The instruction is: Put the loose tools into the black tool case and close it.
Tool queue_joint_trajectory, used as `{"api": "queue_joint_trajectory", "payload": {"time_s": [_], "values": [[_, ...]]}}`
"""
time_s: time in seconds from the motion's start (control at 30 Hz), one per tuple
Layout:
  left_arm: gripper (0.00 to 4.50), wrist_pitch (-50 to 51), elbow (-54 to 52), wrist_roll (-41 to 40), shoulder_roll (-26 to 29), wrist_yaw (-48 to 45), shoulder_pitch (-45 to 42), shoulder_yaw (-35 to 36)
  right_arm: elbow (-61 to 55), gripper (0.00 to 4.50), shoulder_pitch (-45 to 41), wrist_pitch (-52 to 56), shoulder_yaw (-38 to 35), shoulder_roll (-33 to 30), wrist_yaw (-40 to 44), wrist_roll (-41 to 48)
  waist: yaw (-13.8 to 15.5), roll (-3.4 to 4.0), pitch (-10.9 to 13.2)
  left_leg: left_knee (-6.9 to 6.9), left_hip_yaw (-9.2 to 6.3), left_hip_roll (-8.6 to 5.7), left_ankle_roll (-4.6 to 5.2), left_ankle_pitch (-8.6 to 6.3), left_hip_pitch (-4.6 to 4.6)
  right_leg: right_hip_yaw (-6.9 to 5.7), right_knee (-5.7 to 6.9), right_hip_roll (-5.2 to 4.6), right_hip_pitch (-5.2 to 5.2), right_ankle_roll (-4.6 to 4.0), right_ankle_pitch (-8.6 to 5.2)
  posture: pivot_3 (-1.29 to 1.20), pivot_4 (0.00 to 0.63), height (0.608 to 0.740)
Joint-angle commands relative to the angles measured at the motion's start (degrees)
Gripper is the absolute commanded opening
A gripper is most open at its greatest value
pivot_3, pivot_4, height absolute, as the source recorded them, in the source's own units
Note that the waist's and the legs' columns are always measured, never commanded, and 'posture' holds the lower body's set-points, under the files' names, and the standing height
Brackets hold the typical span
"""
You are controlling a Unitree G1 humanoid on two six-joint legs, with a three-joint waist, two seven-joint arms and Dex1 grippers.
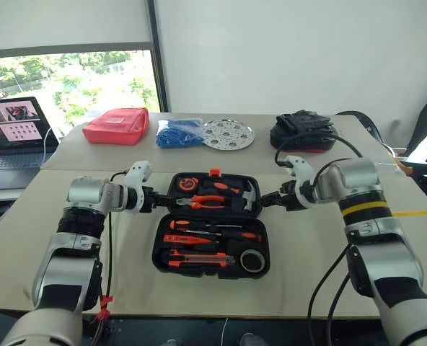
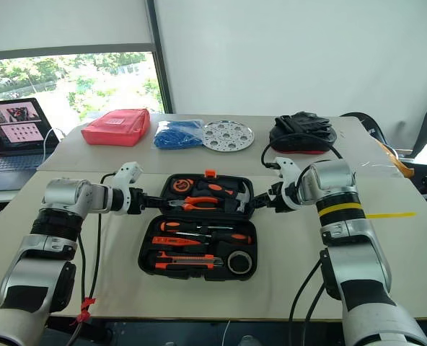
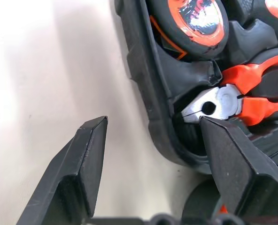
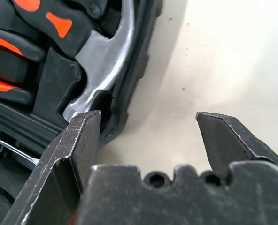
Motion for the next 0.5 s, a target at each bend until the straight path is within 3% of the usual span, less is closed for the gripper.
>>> {"api": "queue_joint_trajectory", "payload": {"time_s": [0.03,0.2,0.33,0.5], "values": [[3.33,-1.24,0.39,1.06,0.11,0.44,-1.45,0.84,-0.45,3.79,-1.66,-0.07,-0.26,0.56,-0.26,-0.05,0.0,0.0,0.0,0.0,0.0,0.0,-0.02,0.01,-0.01,0.0,0.0,0.0,0.0,0.0,0.0,0.0,0.15,0.74],[3.33,-1.17,0.31,2.08,-0.4,-0.16,-1.3,-0.77,1.63,3.79,-2.19,-1.26,0.63,1.82,-1.73,-1.52,-0.01,0.0,0.0,0.01,0.0,-0.01,-0.04,0.02,0.0,0.0,0.01,-0.01,0.0,0.01,0.01,0.0,0.15,0.74],[2.38,-1.57,0.18,2.8,-0.75,-0.46,-1.09,-0.96,4.84,2.84,-2.98,-2.29,0.08,2.31,-4.43,-3.43,-0.03,0.01,-0.01,0.01,0.0,-0.01,-0.07,0.04,0.02,0.0,0.02,-0.01,0.0,0.0,0.01,0.0,0.15,0.74],[0.71,-1.8,-0.47,3.07,-0.55,-1.1,-0.34,-1.0,7.13,1.13,-4.18,-2.93,0.09,2.13,-4.66,-3.61,0.1,0.01,-0.01,0.02,-0.03,-0.04,-0.22,0.13,0.04,-0.01,0.0,-0.03,0.03,0.01,0.02,0.0,0.15,0.74]]}}
